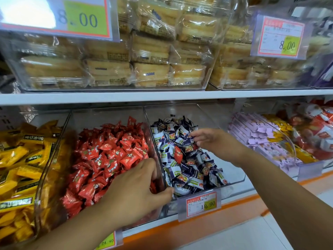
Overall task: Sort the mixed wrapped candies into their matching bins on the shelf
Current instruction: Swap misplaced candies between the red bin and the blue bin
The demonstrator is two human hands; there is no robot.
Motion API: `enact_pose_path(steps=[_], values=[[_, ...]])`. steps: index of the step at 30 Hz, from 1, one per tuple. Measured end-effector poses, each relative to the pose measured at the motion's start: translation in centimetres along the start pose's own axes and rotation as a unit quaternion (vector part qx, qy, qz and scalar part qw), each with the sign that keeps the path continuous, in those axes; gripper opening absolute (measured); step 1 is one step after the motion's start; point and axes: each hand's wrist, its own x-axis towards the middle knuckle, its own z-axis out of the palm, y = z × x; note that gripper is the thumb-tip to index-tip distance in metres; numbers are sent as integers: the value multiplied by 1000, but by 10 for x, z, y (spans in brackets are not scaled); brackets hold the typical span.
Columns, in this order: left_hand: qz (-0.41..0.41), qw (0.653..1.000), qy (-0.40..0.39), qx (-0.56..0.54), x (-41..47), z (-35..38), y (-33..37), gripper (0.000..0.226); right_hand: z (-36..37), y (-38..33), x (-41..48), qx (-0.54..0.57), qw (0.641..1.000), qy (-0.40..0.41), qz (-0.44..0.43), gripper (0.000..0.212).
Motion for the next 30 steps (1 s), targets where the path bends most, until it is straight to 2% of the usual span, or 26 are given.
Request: enact_pose_path(steps=[3,7,8,10,12,15,20,23,26,29,30], values=[[-1,1000,-4,0,-1,0,-1,48,5,3,3,-94,995,9,-34,21],[-3,1000,-5,-5,0,-1,1,46,24,2,6,-153,985,-37,-71,33],[-4,1000,-3,-7,0,0,1,46,26,2,8,-172,982,-27,-76,38],[-6,1000,-3,-10,0,-1,2,46,24,3,13,-211,973,45,-78,46],[-7,1000,-3,-11,0,0,2,47,17,8,17,-198,976,74,-47,53],[-6,1000,-3,-8,-1,-1,2,47,19,20,16,-127,992,3,13,60],[-9,1000,-4,-6,0,0,1,46,21,29,18,-118,991,58,-14,45],[-10,1000,-3,-13,0,1,1,47,16,22,13,-77,995,65,-4,39],[-9,1000,1,-17,0,1,0,47,8,7,6,-46,995,79,-49,25],[-4,1000,12,-10,0,2,-1,47,13,-15,-1,-72,996,9,-55,17],[-4,1000,15,-9,0,2,-1,47,19,-19,-3,-89,995,-29,-45,21]])
